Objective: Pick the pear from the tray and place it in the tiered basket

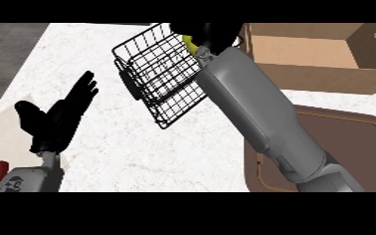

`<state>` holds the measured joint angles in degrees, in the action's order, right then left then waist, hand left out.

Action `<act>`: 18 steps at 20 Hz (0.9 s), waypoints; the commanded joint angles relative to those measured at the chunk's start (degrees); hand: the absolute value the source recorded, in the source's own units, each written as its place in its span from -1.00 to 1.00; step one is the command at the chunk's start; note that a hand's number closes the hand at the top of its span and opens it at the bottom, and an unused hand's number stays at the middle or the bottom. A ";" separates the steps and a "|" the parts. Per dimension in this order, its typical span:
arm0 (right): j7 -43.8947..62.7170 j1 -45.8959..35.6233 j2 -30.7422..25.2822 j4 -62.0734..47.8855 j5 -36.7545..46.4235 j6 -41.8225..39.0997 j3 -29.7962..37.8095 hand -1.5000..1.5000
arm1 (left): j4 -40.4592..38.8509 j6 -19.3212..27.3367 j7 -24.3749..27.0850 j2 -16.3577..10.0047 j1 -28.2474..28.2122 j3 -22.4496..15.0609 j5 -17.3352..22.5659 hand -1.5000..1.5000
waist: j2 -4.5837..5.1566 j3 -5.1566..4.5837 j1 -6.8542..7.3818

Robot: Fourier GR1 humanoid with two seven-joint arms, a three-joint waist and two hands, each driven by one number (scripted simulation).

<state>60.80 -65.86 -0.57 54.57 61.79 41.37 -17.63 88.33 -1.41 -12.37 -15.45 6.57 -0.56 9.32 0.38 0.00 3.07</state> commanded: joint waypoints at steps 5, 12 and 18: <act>7.15 2.94 0.54 7.23 1.92 18.84 6.13 -1.00 | 0.43 1.50 0.47 1.06 -1.98 -0.54 -1.54 0.00 | -0.66 0.04 -2.26; 11.21 11.83 0.56 21.81 14.40 14.84 9.96 -1.00 | 0.38 1.43 -0.55 0.25 -3.11 2.29 0.35 0.00 | -1.65 0.00 -5.18; 10.23 24.69 0.56 45.29 17.23 2.50 12.47 -1.00 | 0.22 -0.20 2.28 -0.68 -6.36 3.64 0.83 0.00 | -1.86 0.00 -6.66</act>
<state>65.29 -47.85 0.00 86.74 76.53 49.66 -5.84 89.14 -0.82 -11.65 -15.97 1.77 2.32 9.72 -1.32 0.01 -2.52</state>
